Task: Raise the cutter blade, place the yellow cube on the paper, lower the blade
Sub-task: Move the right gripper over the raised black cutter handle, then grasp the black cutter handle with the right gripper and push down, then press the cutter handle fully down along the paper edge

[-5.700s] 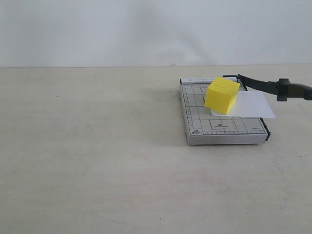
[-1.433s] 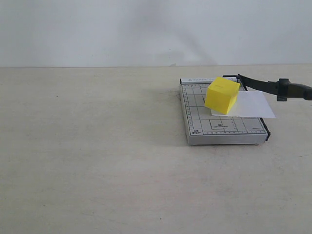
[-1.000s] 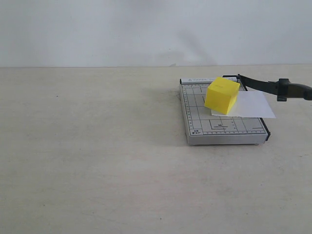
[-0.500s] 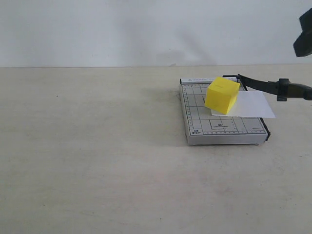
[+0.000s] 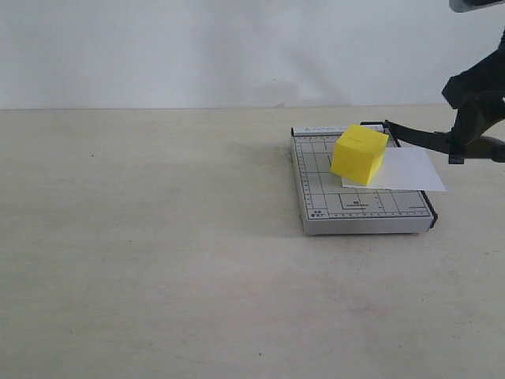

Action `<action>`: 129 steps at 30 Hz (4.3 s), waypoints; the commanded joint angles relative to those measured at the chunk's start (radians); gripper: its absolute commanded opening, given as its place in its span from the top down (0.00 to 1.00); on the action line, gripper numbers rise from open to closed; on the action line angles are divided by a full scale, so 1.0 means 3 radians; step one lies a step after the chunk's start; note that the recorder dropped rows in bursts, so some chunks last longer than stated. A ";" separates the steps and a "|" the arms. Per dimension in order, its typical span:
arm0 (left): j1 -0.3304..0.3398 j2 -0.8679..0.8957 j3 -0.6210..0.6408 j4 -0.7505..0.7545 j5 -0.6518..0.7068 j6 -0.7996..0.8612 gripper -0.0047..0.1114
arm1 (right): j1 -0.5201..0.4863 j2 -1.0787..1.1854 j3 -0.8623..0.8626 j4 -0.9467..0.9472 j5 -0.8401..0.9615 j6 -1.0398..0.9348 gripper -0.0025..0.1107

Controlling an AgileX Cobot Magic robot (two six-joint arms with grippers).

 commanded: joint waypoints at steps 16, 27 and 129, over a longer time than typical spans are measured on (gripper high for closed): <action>0.0003 -0.0013 0.0012 0.0006 0.0007 0.0026 0.67 | -0.0416 0.0148 -0.0027 0.0717 -0.0195 -0.0142 0.39; 0.0003 -0.0013 0.0012 0.0006 0.0007 0.0026 0.67 | -0.0416 0.0308 -0.0014 0.0573 -0.0185 0.0009 0.40; 0.0003 -0.0013 0.0012 0.0006 0.0007 0.0026 0.67 | -0.0416 0.0540 0.1848 0.0519 -0.1818 -0.0122 0.95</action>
